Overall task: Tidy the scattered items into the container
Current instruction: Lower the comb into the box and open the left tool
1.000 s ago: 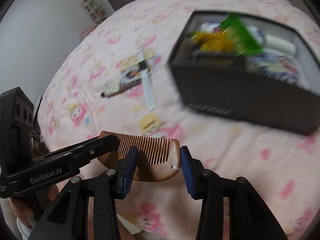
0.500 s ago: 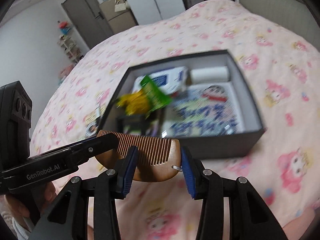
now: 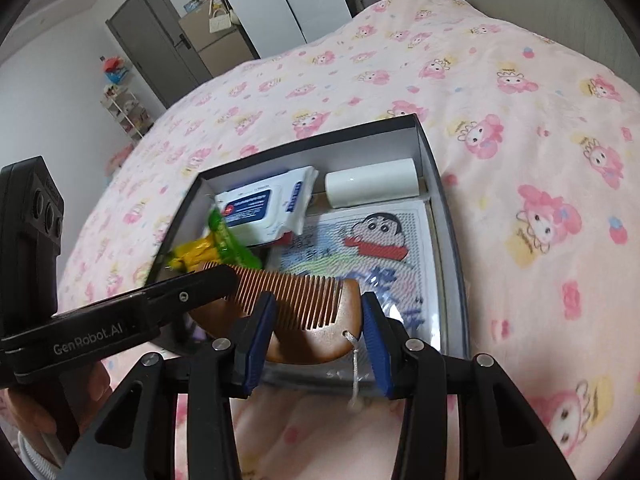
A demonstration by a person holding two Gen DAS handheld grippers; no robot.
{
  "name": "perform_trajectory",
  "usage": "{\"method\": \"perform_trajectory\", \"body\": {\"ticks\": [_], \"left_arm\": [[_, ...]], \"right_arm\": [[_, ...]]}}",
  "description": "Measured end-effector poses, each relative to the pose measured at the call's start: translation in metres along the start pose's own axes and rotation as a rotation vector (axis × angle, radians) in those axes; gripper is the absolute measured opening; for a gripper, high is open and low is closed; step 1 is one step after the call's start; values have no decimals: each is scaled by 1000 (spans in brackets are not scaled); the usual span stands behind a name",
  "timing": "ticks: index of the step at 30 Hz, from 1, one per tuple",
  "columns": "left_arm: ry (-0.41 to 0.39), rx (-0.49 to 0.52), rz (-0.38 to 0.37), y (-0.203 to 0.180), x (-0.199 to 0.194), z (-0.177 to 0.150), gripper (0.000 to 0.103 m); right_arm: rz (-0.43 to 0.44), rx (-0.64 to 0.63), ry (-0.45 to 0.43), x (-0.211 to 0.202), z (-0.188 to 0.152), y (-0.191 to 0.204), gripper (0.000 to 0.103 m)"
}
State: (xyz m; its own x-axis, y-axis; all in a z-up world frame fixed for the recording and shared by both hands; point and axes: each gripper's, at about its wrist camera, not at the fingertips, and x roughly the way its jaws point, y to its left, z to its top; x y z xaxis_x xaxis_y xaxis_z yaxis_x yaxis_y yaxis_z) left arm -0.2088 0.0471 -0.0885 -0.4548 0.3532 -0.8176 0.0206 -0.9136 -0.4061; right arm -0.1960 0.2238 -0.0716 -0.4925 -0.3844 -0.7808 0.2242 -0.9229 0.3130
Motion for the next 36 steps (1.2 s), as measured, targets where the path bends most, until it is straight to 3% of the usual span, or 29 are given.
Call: {"method": "perform_trajectory", "body": {"ticks": [6,16,19,31,36], "left_arm": [[11,-15,-4,-3,14,9,42],[-118,28,-20,-27,-19,48,41],[-121,31,-27,-27,-24,51,42],[36,-16,28,-8,25,17,43],[95,-26,45,-5,38,11,43]], "right_arm": [[0,-5,18,14,12,-14,39],[3,-12,-86,-9,57,-13,39],[-6,-25,-116,-17,63,-8,40],[-8,-1,33,23,21,-22,42],[-46,-72,47,30,14,-17,43]]}}
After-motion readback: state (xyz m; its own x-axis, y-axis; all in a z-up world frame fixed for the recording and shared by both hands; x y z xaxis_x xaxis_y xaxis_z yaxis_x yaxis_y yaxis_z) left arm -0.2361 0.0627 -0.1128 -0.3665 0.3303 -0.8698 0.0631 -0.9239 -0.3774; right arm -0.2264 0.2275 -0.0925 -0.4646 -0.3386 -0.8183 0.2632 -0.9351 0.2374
